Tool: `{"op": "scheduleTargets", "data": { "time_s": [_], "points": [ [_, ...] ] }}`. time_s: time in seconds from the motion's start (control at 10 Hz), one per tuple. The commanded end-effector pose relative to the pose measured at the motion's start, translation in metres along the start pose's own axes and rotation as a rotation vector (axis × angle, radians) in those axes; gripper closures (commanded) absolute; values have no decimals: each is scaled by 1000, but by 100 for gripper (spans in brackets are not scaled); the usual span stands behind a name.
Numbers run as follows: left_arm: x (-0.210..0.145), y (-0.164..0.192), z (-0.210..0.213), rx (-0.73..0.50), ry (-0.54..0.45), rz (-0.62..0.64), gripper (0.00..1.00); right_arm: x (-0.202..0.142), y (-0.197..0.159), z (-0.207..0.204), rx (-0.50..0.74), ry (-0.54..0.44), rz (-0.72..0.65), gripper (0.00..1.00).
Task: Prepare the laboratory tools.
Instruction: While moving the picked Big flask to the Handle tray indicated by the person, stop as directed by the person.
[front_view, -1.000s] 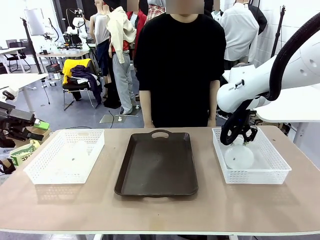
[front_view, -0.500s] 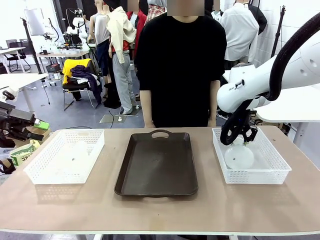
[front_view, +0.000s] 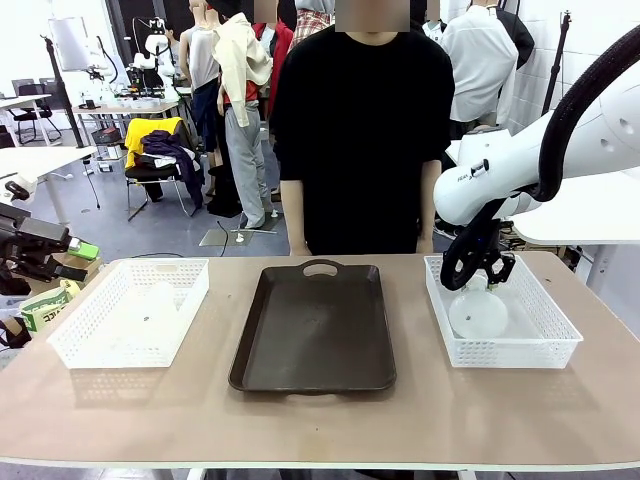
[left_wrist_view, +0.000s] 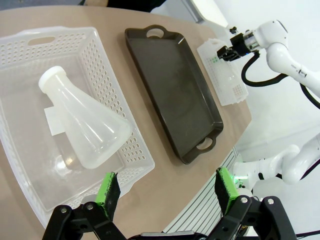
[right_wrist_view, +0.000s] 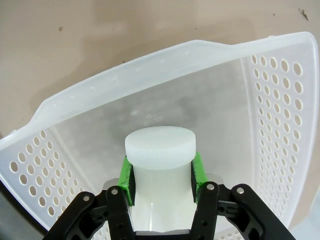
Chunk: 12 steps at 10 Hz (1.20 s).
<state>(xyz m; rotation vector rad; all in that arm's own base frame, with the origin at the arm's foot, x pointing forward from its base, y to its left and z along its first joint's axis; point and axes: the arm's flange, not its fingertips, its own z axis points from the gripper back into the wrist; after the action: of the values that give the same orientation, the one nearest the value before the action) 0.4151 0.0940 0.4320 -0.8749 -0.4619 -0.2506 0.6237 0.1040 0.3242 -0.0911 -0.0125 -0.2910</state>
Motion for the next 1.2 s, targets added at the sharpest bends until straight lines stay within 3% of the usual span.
{"op": "scheduleTargets", "data": {
  "time_s": [0.0, 0.7, 1.1],
  "points": [
    [0, -1, 1, -14, -8, -2, 0, 1, 0, 0, 1, -3, -1, 100],
    [0, -1, 1, -14, -8, -2, 0, 0, 0, 0, 0, 0, 0, 100],
    [0, -1, 1, -14, -8, -2, 0, -41, -35, 19, 17, -43, 1, 100]
  ]
}}
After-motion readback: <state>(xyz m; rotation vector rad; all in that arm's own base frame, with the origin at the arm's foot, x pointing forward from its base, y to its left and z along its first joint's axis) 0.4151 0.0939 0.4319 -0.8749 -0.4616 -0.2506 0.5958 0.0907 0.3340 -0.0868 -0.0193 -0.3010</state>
